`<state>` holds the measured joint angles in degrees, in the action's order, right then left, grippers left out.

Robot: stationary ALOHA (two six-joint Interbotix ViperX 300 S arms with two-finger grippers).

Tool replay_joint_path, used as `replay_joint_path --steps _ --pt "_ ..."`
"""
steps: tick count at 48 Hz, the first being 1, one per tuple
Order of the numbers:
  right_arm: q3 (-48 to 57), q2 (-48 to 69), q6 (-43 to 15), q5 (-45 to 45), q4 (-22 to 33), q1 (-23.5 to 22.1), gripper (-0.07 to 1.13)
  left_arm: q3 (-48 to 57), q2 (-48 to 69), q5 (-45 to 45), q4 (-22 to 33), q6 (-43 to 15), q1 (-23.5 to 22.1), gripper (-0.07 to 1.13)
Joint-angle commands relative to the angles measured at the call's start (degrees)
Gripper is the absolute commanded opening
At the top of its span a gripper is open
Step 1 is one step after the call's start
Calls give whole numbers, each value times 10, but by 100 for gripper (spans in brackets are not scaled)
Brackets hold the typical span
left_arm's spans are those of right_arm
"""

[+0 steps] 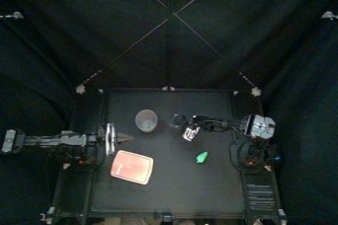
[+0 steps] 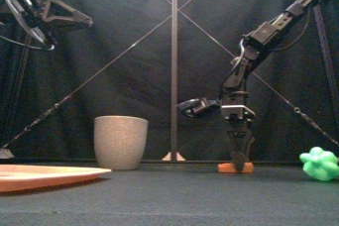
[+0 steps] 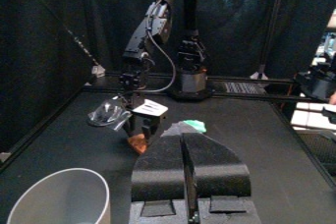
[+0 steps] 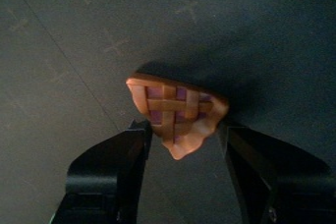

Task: Pick the pie then place it in the grey bowl
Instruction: Place pie in the grey bowl

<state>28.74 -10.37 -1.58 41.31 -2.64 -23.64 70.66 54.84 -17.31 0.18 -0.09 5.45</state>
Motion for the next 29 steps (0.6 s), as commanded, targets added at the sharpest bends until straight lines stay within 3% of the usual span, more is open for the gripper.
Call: replay_joint_path --steps 1,29 --pt "-7 11 0 -3 4 4 73 -6 -3 -5 0 0 2 1" --pt "-10 54 2 -84 18 11 71 0 -3 -5 0 1 11 1"
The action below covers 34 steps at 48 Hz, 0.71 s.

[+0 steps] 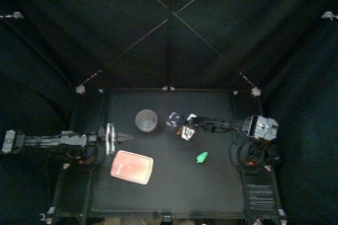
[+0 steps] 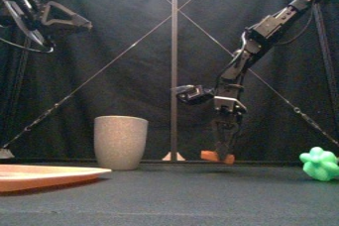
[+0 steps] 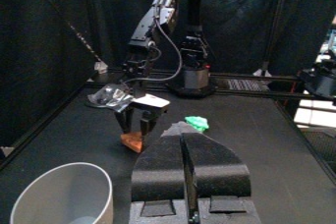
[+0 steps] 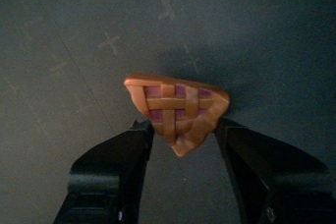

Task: Pick the pie then place it in the grey bowl
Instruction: Place pie in the grey bowl

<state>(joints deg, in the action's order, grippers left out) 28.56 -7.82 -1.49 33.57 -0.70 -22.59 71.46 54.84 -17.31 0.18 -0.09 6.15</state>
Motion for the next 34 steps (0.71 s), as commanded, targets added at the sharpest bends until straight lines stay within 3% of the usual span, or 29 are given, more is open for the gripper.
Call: replay_joint_path --steps 1,17,25,34 --pt "-9 33 0 -7 0 1 71 -8 -3 -5 0 0 4 1" --pt "-104 49 2 -141 -4 36 71 -10 -3 -5 0 -1 11 1" --pt "-157 11 0 -217 -13 41 72 -9 -3 -7 0 0 11 1" --pt "-211 -42 1 -245 -27 43 72 -8 -3 -9 0 -1 11 1"
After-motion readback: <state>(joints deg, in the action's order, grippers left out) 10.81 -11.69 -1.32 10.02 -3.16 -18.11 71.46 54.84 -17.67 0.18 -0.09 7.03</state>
